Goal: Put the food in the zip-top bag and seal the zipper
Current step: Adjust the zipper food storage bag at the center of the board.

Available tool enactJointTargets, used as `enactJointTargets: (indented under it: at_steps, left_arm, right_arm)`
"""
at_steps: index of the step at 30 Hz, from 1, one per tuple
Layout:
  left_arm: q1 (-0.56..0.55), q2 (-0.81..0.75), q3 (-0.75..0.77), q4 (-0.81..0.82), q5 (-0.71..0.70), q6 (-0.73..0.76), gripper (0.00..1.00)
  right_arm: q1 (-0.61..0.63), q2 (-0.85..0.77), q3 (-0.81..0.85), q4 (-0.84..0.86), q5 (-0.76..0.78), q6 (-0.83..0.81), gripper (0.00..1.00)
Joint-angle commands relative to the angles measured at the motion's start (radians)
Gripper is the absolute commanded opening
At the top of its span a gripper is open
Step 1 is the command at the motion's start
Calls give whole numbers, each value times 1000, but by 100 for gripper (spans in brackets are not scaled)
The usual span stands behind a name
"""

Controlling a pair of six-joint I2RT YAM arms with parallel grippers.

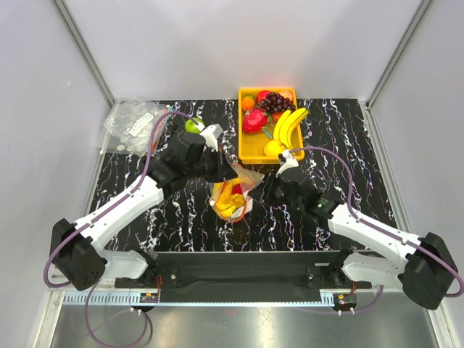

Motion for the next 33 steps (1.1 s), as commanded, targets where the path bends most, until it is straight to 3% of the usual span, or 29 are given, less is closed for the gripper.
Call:
enactJointTargets:
  at_steps: [1, 11, 23, 27, 30, 33]
  left_arm:
    - [5, -3, 45, 43, -21, 1, 0]
    - [5, -8, 44, 36, -34, 8, 0]
    - [5, -22, 47, 25, -32, 10, 0]
    - [7, -23, 38, 27, -32, 13, 0]
    - [7, -26, 35, 17, -38, 18, 0]
    - [5, -34, 35, -6, -67, 39, 0]
  right_arm:
    - [16, 17, 26, 63, 8, 12, 36]
    - [76, -70, 0, 40, 153, 34, 39]
    - [88, 16, 36, 28, 178, 34, 41]
    - [88, 49, 45, 48, 170, 28, 32]
    - [90, 66, 81, 18, 185, 22, 9]
    - [90, 62, 140, -71, 204, 8, 0]
